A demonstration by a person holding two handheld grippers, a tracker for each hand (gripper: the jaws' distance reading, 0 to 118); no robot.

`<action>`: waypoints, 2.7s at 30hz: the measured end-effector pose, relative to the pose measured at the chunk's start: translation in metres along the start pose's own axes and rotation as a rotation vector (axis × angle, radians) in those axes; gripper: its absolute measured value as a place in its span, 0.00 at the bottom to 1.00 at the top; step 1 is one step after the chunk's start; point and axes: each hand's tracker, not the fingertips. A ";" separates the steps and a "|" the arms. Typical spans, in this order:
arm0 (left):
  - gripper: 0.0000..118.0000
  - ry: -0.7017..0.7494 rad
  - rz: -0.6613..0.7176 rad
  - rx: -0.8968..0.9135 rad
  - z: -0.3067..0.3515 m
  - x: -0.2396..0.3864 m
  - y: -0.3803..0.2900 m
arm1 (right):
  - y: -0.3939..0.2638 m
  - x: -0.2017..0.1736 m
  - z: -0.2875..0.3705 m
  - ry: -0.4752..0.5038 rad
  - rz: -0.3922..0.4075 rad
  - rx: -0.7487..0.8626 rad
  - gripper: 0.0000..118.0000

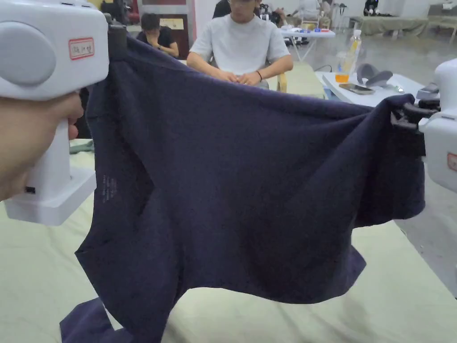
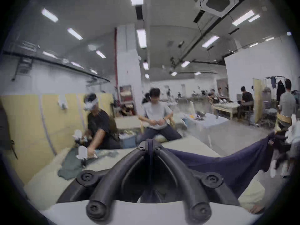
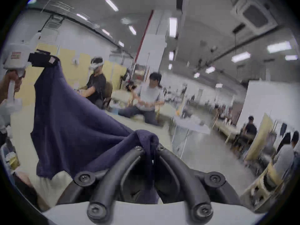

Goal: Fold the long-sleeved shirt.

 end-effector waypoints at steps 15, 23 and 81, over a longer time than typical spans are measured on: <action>0.04 0.266 -0.045 0.230 0.024 -0.037 0.152 | 0.214 -0.005 -0.019 -0.211 -0.015 0.264 0.15; 0.04 0.267 0.017 0.216 -0.012 -0.048 0.175 | 0.246 -0.006 -0.040 -0.247 -0.051 0.255 0.15; 0.04 0.171 -0.175 -0.099 -0.080 0.013 -0.171 | -0.059 -0.092 -0.159 -0.146 -0.039 -0.021 0.15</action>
